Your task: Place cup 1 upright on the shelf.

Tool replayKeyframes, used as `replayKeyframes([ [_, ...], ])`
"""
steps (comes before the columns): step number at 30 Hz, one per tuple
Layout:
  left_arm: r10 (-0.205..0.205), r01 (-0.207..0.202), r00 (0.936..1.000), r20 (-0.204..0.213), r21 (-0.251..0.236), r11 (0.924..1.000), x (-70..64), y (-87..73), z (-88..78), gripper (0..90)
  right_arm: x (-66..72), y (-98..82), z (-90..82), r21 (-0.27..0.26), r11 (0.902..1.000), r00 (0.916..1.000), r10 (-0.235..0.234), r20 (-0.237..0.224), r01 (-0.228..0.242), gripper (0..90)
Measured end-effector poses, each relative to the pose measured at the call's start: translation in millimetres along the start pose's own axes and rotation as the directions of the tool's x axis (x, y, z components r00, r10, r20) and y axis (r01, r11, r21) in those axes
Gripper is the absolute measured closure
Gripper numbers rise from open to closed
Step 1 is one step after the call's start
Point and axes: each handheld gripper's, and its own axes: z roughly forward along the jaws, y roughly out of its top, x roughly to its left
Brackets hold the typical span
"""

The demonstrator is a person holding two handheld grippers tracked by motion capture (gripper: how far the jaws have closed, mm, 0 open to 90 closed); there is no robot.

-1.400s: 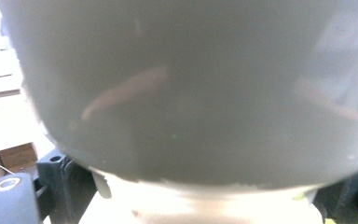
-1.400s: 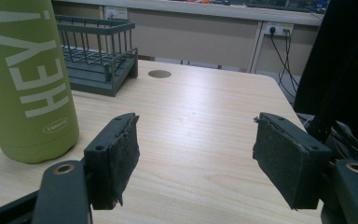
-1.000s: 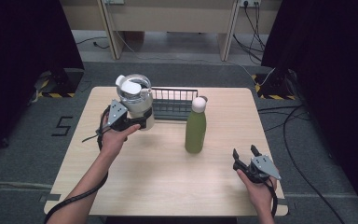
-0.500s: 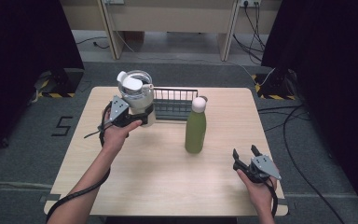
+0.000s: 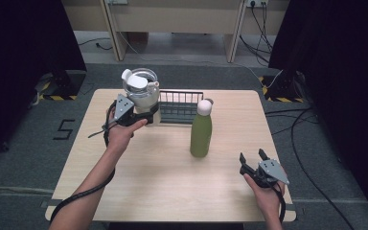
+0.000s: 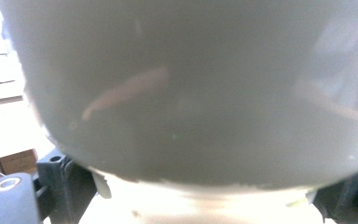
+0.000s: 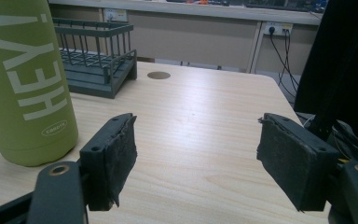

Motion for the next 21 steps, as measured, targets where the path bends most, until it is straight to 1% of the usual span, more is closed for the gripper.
replayKeyframes([
  [6,0.003,-0.003,1.0,-0.001,-0.003,1.0,1.2,2.3,5.0,10.0,-0.3,0.0,0.1,-0.001,1.0,1.0,0.0,0.002,0.0,27.1],
  [21,-0.006,0.006,0.9999,-0.009,-0.01,0.9999,1.9,6.5,17.5,10.0,-1.1,-0.3,-0.1,0.001,1.0,0.9999,-0.006,0.01,0.006,26.6],
])
